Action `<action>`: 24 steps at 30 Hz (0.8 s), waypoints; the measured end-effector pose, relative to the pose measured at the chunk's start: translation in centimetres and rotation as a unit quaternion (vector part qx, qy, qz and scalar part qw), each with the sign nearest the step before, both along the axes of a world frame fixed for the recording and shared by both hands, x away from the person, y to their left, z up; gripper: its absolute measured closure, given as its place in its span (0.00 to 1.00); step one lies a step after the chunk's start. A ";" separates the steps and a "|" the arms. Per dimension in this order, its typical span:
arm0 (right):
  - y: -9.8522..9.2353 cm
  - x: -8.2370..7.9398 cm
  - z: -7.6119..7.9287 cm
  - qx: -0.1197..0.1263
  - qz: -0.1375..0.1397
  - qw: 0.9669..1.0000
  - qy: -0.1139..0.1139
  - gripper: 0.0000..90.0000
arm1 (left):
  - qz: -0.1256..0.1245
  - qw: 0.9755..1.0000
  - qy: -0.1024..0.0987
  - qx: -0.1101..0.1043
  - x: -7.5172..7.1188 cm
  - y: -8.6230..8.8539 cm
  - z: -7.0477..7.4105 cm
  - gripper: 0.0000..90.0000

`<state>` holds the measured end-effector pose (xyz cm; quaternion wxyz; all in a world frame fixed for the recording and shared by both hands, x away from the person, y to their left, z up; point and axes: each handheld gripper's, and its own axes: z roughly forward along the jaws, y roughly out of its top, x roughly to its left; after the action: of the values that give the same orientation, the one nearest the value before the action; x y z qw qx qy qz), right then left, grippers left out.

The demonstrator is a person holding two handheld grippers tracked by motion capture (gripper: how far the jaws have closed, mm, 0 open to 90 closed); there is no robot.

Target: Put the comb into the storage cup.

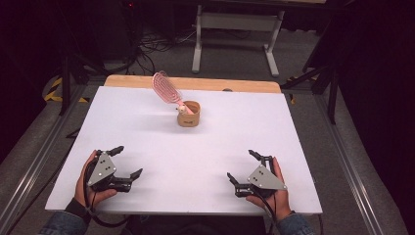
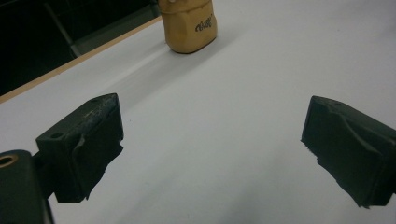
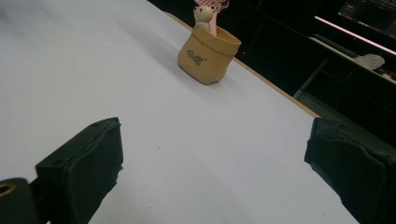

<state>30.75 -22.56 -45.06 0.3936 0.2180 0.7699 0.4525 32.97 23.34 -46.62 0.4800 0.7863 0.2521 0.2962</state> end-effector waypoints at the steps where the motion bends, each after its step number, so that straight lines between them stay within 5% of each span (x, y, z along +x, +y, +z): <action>1: 0.0 0.0 0.0 0.000 0.000 1.000 0.000 0.05 | 0.000 1.000 -0.001 -0.005 0.0 0.0 0.0 0.07; 24: 0.3 0.0 0.0 -0.002 0.007 1.000 0.000 0.05 | 0.003 1.000 -0.009 -0.003 0.0 0.2 0.3 0.07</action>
<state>30.73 -22.27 -45.07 0.3910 0.2117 0.7722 0.4540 32.93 23.54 -46.34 0.4834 0.7814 0.2509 0.3046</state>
